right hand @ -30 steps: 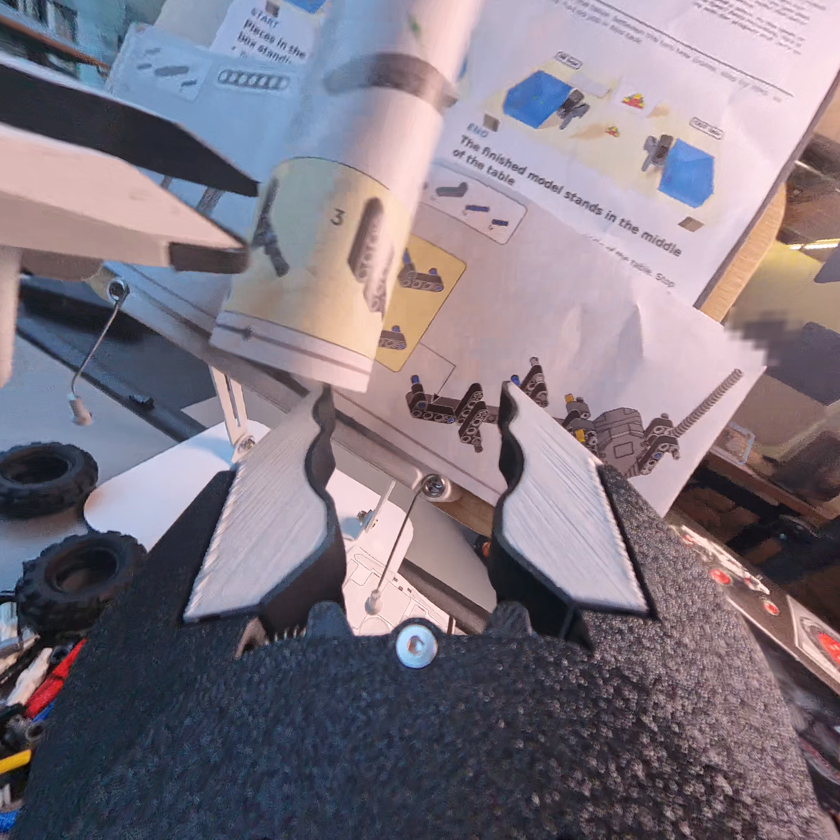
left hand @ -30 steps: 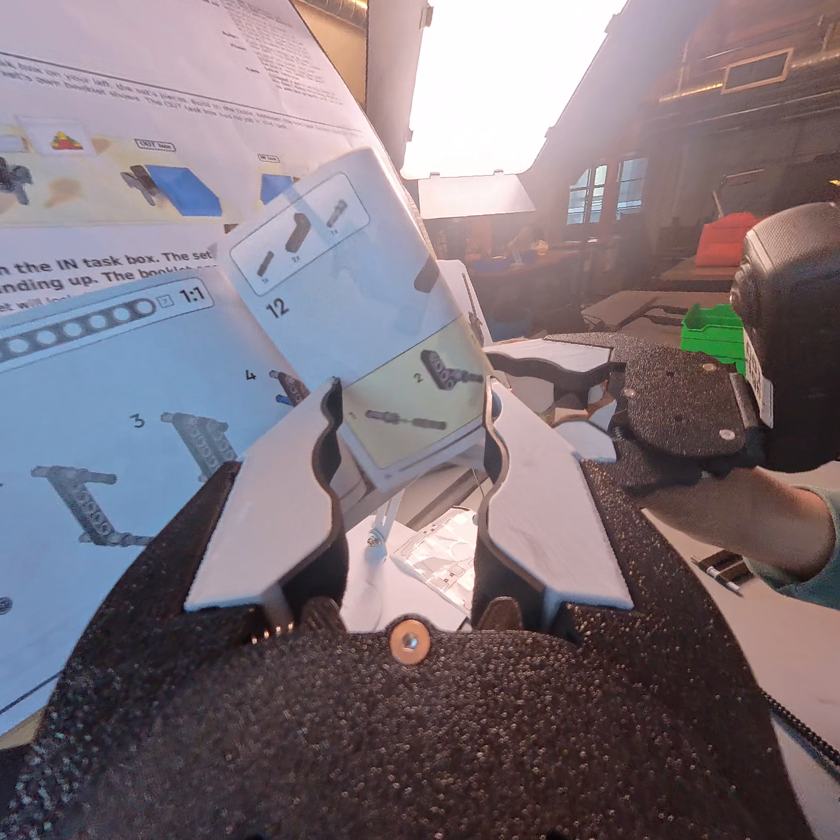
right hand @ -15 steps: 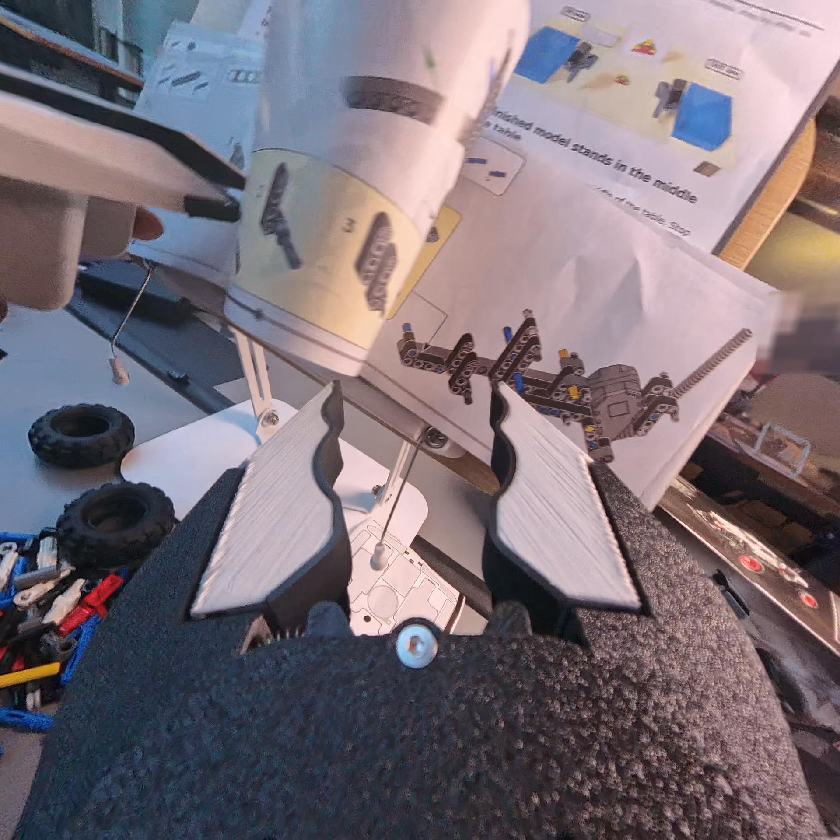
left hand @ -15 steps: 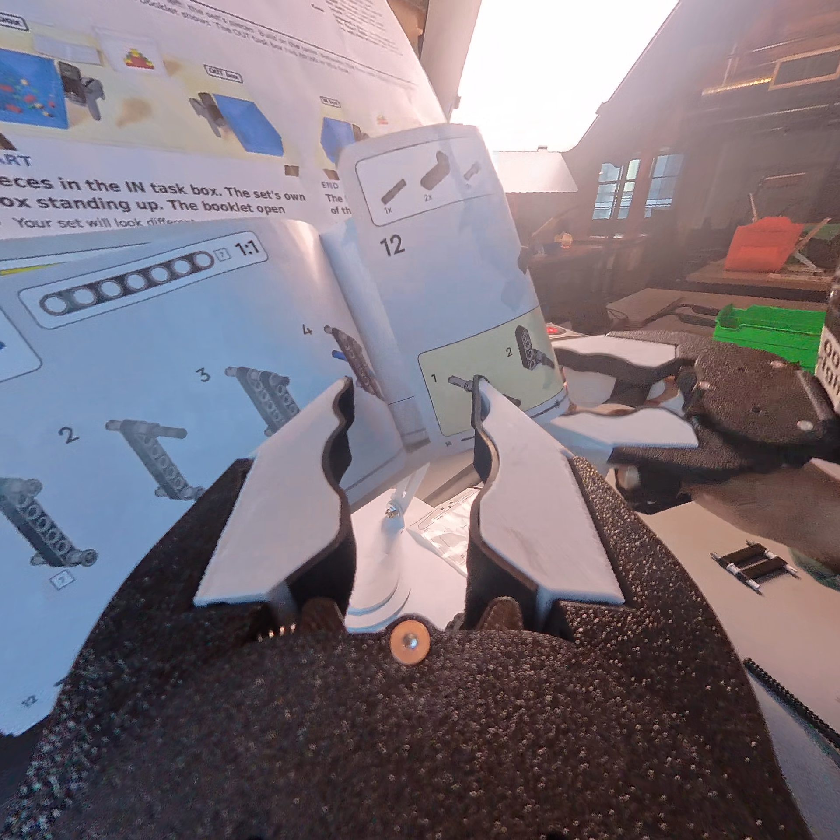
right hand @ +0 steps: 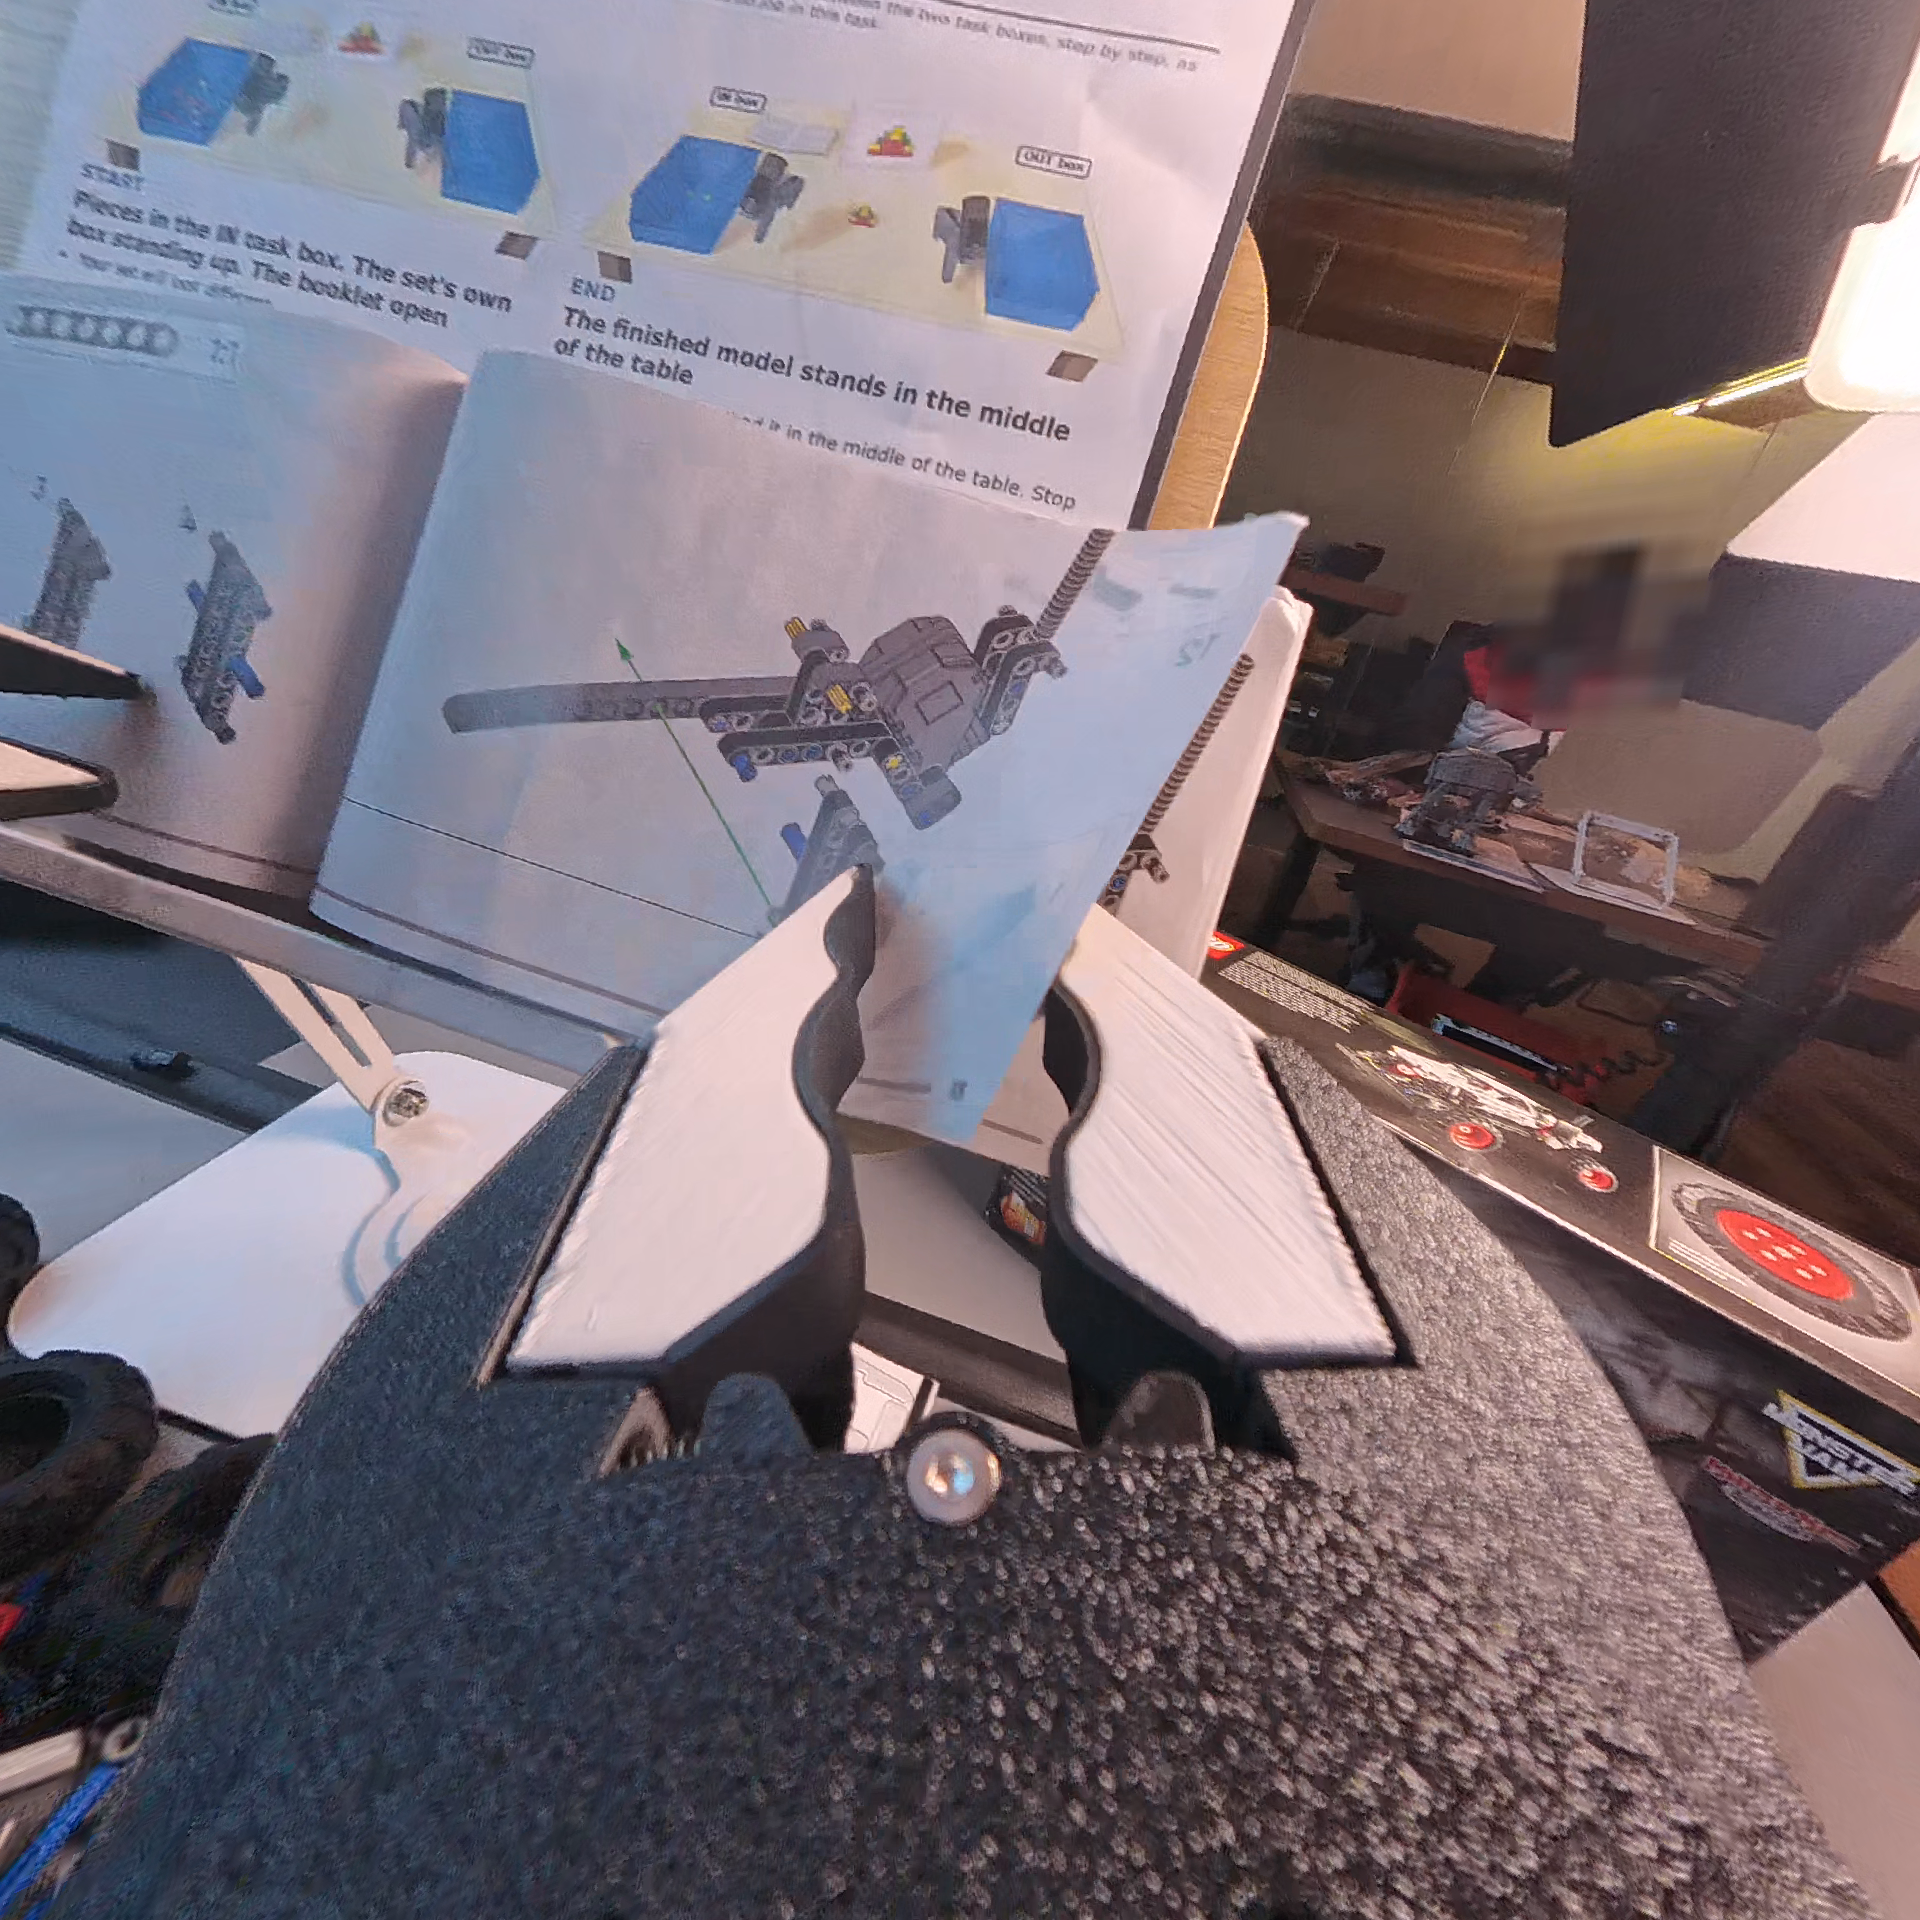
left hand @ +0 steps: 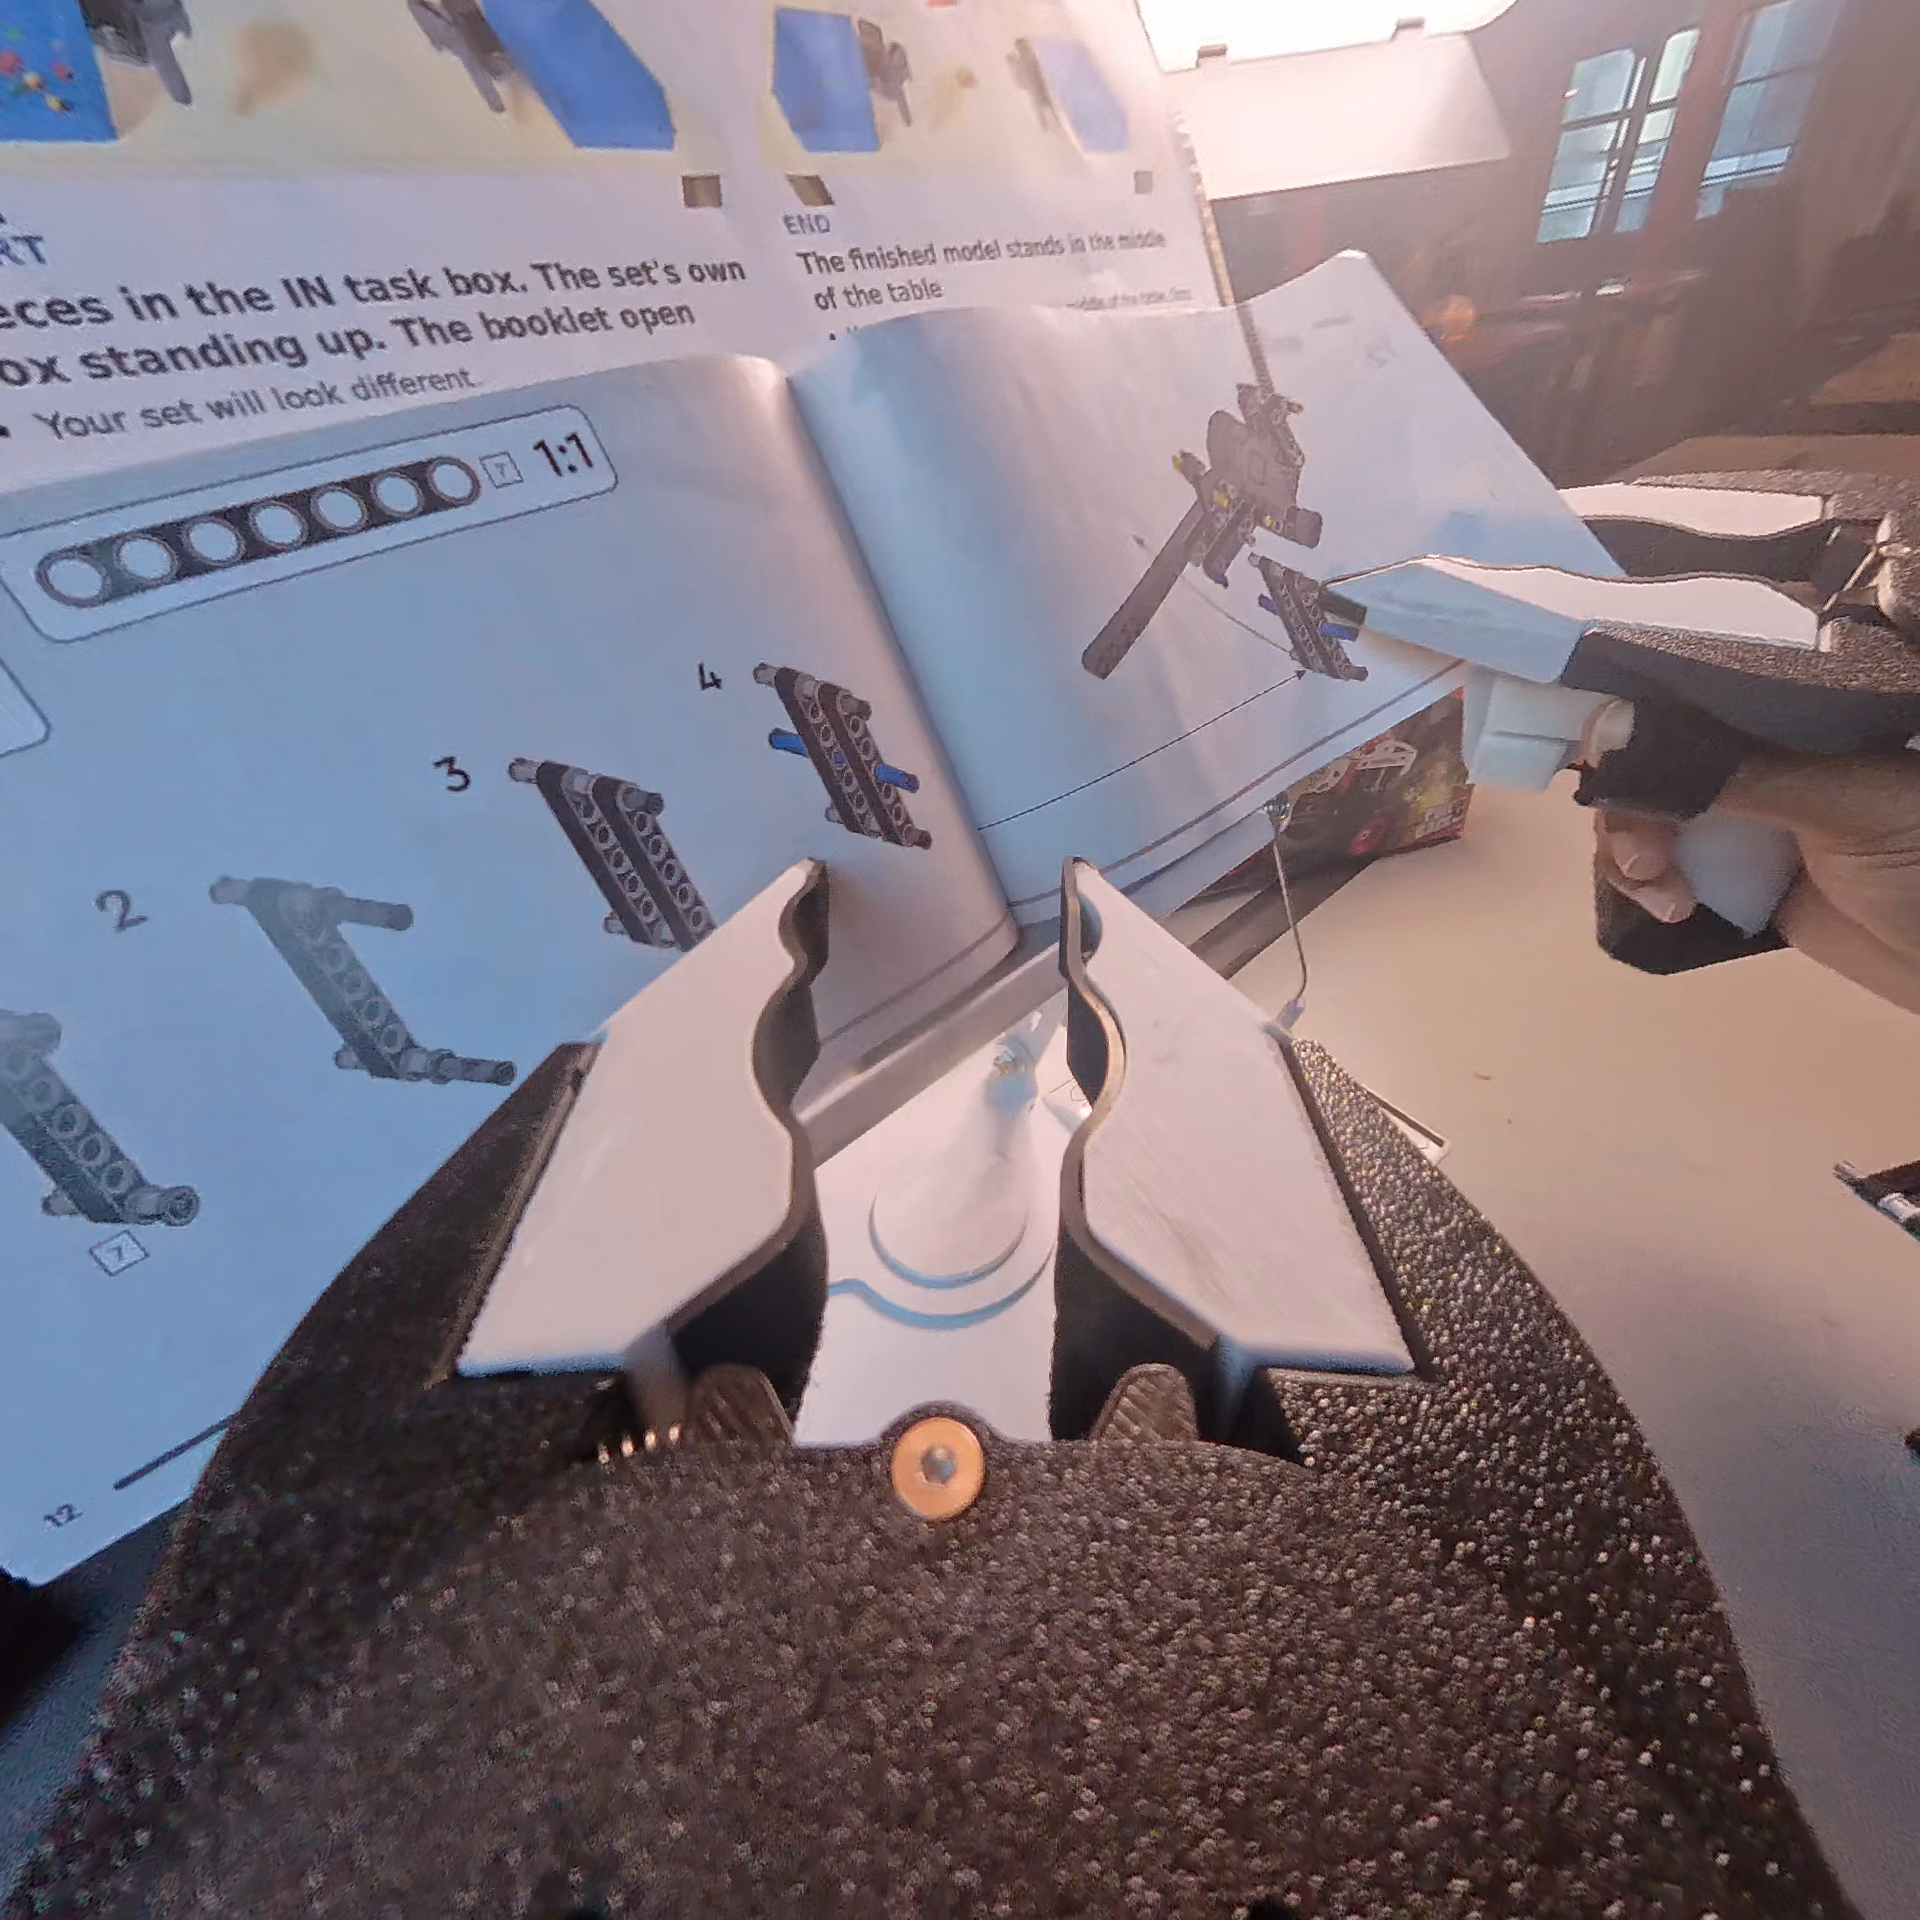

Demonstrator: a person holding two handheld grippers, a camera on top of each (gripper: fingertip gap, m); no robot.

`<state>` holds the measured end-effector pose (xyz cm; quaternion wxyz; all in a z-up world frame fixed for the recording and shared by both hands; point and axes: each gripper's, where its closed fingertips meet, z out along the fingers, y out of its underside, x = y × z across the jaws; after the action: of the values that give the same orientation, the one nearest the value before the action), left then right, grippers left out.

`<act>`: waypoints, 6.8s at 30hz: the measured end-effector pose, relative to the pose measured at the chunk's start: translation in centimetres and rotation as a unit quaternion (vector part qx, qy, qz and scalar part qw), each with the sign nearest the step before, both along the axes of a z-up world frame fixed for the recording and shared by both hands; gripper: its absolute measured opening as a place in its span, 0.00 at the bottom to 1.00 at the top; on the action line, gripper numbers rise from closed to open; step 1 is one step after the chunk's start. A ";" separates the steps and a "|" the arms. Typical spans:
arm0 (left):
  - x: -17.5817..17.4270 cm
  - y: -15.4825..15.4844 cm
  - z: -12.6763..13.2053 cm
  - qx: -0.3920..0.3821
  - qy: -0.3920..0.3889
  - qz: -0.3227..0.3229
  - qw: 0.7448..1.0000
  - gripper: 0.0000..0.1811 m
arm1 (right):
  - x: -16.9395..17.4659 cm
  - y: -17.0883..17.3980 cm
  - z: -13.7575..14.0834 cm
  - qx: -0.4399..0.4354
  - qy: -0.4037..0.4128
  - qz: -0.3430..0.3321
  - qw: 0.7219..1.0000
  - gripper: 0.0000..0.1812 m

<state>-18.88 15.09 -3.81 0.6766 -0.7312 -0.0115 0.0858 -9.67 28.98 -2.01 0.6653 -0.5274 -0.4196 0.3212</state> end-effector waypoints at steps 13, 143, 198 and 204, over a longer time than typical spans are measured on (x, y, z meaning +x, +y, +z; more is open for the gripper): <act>-3.4 -1.0 -1.5 -0.037 0.066 0.075 0.994 0.17 | 1.6 4.4 -0.6 0.058 -0.045 -0.073 0.995 0.20; 25.6 -20.2 -4.8 -0.053 0.059 -0.430 0.899 0.04 | 15.6 -34.3 -6.8 0.037 -0.149 0.558 0.816 0.04; 25.1 -20.0 -6.0 -0.059 -0.008 -0.443 0.894 0.03 | 14.9 -34.1 -8.2 0.014 -0.143 0.563 0.814 0.04; 22.0 -20.8 -3.2 -0.012 -0.005 -0.407 0.914 0.03 | 15.0 -31.5 -9.5 0.023 -0.185 0.543 0.819 0.03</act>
<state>3.12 -5.68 -6.97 0.6438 -0.6815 0.2847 -0.2000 5.30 -2.53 -11.47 0.3053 -0.2483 -0.7602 0.5170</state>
